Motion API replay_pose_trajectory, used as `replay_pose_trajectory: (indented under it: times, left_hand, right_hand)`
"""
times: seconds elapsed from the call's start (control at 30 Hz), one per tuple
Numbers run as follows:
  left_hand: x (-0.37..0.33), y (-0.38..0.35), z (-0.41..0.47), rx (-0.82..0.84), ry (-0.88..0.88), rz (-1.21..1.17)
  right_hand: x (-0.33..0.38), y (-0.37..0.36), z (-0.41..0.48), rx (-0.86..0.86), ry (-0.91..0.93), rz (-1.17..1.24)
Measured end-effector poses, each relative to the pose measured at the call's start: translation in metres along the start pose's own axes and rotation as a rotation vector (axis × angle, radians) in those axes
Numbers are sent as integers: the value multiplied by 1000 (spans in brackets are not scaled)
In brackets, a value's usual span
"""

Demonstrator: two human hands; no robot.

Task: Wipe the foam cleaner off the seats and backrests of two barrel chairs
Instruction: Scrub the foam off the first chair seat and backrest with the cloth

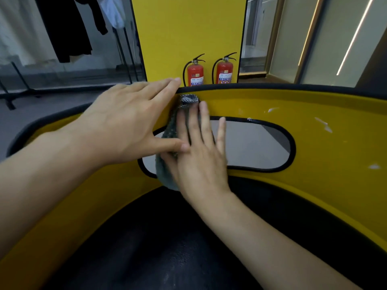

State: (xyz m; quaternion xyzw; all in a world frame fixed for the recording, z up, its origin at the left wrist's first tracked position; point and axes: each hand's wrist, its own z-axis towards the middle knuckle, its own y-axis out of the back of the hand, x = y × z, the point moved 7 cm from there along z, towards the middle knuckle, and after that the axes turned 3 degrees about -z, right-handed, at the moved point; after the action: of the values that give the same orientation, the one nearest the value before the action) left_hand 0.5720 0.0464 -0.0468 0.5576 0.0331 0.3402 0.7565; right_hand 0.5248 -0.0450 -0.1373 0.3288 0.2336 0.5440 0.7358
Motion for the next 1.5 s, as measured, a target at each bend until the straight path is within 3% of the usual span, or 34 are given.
replay_pose_trajectory:
  times: [0.1,0.23,0.37,0.53,0.67,0.87,0.97,1.17,1.4,1.5]
  left_hand:
    - [0,0,-2,-3,3,4]
    - [-1,-1,-1,3,17,15]
    - [-6,-1,4,-16,39,13]
    - [-16,-4,15,-30,18,27]
    - [-14,-7,12,-59,27,58]
    - [-19,-8,16,-99,97,74]
    - [-23,-11,21,-133,116,63]
    - [-25,-16,16,-238,85,31]
    - [-27,-17,14,-256,115,15]
    - [-30,-19,16,-252,147,4]
  right_hand:
    - [-31,1,-4,29,57,-145]
    - [-93,13,-18,47,-86,-230]
    - [-75,10,-14,44,-147,-178]
    - [-22,0,2,5,22,-96]
    - [-53,11,-2,6,171,-259]
    - [-134,33,-30,81,56,-416]
    - [-112,26,-23,76,84,-403]
    - [-46,12,4,33,344,-380]
    - [-119,42,-12,144,484,-674]
    - [-148,57,-21,169,502,-674]
